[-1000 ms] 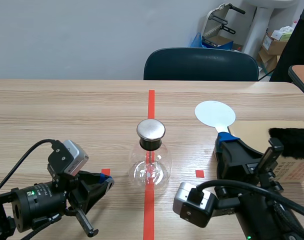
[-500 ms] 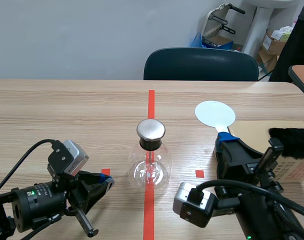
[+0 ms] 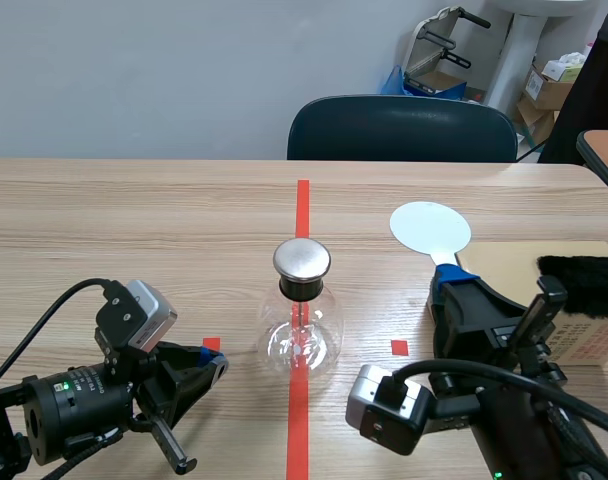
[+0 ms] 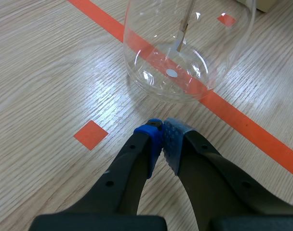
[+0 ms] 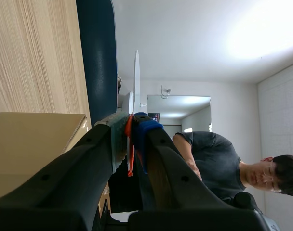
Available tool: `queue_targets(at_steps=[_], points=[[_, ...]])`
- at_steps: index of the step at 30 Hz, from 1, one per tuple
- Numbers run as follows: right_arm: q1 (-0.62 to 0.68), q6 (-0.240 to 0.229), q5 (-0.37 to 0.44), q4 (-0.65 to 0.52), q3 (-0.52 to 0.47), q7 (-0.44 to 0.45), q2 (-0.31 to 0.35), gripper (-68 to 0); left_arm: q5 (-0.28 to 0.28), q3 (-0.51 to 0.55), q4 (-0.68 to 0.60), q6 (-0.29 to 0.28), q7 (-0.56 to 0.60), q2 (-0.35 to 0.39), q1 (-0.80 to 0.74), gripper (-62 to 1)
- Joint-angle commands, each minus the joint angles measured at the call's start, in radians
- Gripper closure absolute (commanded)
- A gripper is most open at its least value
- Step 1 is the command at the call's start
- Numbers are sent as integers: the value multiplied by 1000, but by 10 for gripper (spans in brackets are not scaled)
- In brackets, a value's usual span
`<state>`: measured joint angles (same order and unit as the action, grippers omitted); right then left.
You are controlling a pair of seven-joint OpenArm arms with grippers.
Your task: Do the electroscope experiment
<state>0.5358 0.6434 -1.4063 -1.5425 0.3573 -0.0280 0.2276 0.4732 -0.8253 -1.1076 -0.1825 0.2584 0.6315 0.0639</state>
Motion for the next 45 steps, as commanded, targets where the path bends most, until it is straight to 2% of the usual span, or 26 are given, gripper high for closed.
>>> queue_targets(at_steps=[1, 45], points=[[0, 14, 0, -8, -10, -4, 14, -7, 6, 3, -18, 1, 11, -5, 3, -40], [0, 15, 0, -8, -10, -3, 30, -7, 6, 3, -18, 5, 11, -5, 3, -40]])
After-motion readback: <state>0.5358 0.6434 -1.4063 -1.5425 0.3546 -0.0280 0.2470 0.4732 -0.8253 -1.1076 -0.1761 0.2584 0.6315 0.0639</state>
